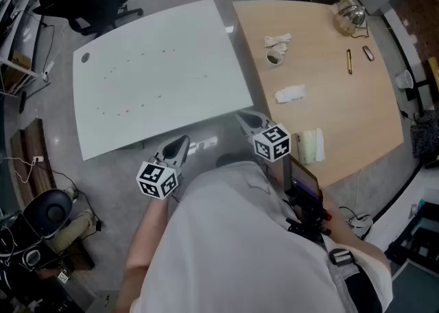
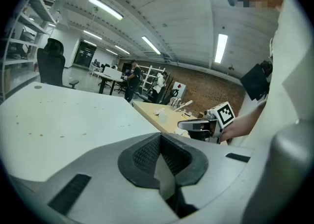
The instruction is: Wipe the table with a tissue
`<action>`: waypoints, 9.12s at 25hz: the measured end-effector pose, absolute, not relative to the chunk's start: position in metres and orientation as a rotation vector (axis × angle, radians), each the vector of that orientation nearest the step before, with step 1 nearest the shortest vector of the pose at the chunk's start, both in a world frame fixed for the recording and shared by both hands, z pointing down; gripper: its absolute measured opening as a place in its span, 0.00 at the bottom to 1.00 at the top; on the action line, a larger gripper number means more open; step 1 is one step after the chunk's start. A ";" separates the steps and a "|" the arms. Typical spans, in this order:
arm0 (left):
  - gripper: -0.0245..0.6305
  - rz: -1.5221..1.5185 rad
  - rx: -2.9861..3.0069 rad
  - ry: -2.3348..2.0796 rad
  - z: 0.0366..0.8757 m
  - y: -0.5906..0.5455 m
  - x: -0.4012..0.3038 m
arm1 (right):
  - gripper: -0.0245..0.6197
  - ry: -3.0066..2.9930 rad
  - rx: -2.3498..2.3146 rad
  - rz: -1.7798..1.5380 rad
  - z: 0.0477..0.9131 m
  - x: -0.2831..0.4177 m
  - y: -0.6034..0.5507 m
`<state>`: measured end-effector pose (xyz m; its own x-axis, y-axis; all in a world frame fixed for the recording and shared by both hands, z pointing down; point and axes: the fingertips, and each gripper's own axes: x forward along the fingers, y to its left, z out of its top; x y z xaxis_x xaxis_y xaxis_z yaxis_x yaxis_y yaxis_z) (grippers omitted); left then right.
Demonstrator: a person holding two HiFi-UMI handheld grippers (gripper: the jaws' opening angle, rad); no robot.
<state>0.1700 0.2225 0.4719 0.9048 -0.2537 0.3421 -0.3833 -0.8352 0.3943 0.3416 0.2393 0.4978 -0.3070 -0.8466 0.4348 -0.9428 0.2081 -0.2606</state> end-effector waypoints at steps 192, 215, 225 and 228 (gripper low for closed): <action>0.05 0.390 2.418 -0.774 0.481 0.069 0.071 | 0.13 -1.932 1.266 0.532 0.621 0.307 0.026; 0.05 0.366 2.471 -0.618 0.491 0.064 -0.004 | 0.13 -2.038 1.353 0.749 0.605 0.210 0.068; 0.05 0.344 2.453 -0.681 0.490 0.059 -0.023 | 0.13 -1.846 1.500 0.609 0.605 0.255 0.016; 0.05 0.355 2.427 -0.720 0.494 0.059 -0.035 | 0.13 -1.825 1.485 0.554 0.610 0.248 0.000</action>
<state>-0.0355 0.0586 0.4935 0.8190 -0.4139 0.3975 -0.5674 -0.6878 0.4528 0.2484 0.0004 0.6096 -0.0886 -0.6591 0.7469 -0.9630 0.2484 0.1049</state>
